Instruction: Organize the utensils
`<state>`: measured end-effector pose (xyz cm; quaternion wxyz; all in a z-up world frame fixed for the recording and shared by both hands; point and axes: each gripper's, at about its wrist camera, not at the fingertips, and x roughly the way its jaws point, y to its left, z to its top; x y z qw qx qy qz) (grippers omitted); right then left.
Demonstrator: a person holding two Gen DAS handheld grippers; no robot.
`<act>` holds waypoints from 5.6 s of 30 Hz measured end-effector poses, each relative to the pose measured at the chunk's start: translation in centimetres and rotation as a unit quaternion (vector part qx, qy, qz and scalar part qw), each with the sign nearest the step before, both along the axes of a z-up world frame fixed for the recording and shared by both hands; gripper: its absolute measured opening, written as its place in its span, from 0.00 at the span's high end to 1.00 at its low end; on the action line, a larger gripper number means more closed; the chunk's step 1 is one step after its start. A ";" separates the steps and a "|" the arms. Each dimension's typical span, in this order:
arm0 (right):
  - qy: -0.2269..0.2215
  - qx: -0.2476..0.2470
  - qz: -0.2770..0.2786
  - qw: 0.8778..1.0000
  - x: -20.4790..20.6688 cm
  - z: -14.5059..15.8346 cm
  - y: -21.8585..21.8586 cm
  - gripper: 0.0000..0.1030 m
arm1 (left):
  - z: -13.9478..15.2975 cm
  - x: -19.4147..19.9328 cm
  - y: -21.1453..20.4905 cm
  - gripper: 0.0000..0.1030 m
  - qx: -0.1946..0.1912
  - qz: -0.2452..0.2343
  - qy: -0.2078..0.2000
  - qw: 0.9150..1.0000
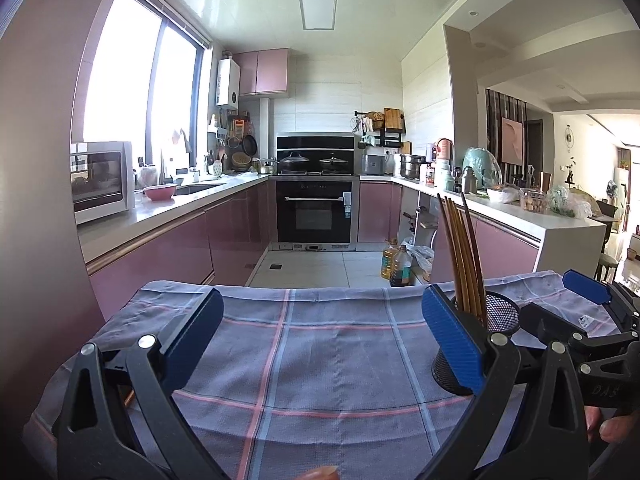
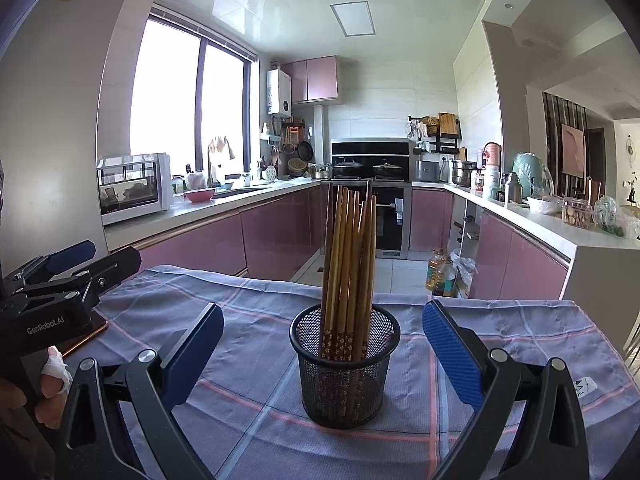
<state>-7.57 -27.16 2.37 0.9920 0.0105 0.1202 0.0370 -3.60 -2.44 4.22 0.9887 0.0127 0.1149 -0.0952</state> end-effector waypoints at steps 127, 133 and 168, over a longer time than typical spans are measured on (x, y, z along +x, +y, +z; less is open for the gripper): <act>-0.021 0.003 -0.021 1.000 -0.6 0.4 0.0 0.06 | -0.4 0.0 0.0 0.05 0.010 0.002 -0.012 1.000; -0.021 0.004 -0.021 1.000 -0.5 0.4 0.0 0.06 | -0.4 0.0 -0.1 0.05 0.010 0.002 -0.012 1.000; -0.021 0.008 -0.022 1.000 -0.6 0.3 0.3 0.06 | -0.5 0.1 0.0 0.05 0.010 0.002 -0.011 1.000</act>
